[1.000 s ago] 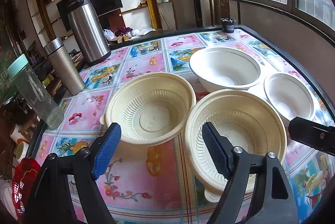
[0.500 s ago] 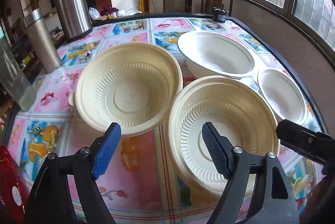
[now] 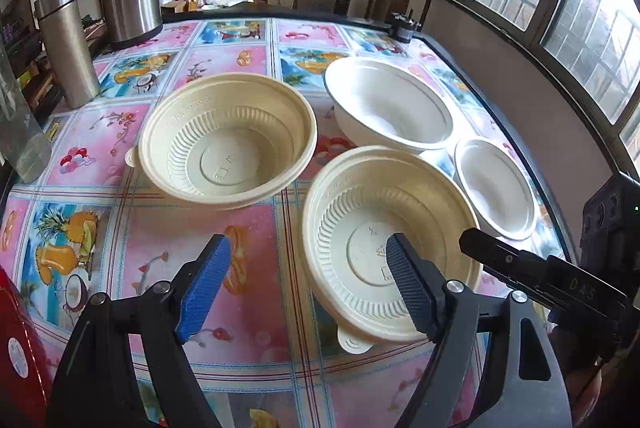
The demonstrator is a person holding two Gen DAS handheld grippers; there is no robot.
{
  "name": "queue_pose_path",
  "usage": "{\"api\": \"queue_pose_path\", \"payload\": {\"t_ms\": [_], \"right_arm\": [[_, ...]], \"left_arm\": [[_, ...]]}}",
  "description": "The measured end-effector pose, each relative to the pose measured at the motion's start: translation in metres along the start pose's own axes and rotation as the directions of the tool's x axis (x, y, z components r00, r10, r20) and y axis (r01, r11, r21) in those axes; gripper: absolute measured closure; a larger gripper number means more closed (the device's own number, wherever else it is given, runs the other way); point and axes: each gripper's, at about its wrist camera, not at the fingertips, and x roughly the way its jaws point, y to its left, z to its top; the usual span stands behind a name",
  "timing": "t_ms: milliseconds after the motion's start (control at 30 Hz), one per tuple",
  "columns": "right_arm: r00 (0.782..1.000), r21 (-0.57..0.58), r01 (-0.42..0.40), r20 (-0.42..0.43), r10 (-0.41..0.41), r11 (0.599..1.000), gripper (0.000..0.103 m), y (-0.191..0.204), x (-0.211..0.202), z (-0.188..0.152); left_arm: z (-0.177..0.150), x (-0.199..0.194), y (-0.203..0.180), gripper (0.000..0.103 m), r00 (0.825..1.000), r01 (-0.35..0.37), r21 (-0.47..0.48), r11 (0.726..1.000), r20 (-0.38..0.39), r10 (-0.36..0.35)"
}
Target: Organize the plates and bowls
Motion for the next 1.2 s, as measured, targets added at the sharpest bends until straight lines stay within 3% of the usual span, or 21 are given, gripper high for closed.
{"api": "queue_pose_path", "payload": {"t_ms": [100,200,367,433,500,600,667,933,1200], "right_arm": [[1.000,-0.002,0.004,0.003,-0.004,1.000,0.062,0.000,0.000,0.000],[1.000,0.001,0.008,-0.002,-0.008,1.000,0.063,0.000,0.002,0.000],[1.000,0.013,0.012,-0.012,-0.012,1.000,0.069,-0.003,0.007,0.001],[1.000,0.019,0.012,-0.018,-0.012,1.000,0.073,-0.004,0.008,0.001],[1.000,0.025,0.013,-0.019,-0.013,1.000,0.078,-0.006,0.008,0.001],[1.000,0.028,0.022,-0.018,-0.021,0.999,0.086,-0.007,0.008,0.001],[0.999,0.028,0.031,-0.014,-0.031,0.999,0.087,-0.007,0.008,0.001],[0.999,0.025,0.033,-0.003,-0.033,0.999,0.090,-0.007,0.005,0.000],[1.000,-0.004,-0.005,0.004,0.005,1.000,0.094,0.002,-0.003,-0.008]], "left_arm": [[-0.003,0.017,0.003,0.023,0.998,-0.007,-0.015,1.000,-0.063,0.006],[-0.004,0.029,0.007,0.023,0.993,0.044,-0.070,0.997,-0.102,-0.051],[0.001,0.035,0.010,0.023,0.994,0.033,-0.106,0.994,-0.097,-0.044],[0.001,0.036,0.010,0.035,0.994,0.038,-0.116,0.993,-0.096,-0.050],[-0.001,0.042,0.009,0.063,0.991,0.044,-0.119,0.992,-0.119,-0.058],[-0.004,0.046,0.007,0.083,0.989,0.051,-0.119,0.992,-0.133,-0.067],[-0.005,0.046,0.005,0.089,0.988,0.055,-0.108,0.993,-0.135,-0.070],[-0.005,0.040,0.000,0.090,0.993,0.046,-0.072,0.996,-0.107,-0.053],[-0.015,0.014,-0.007,0.090,0.999,-0.021,-0.018,1.000,-0.033,0.021]]}}
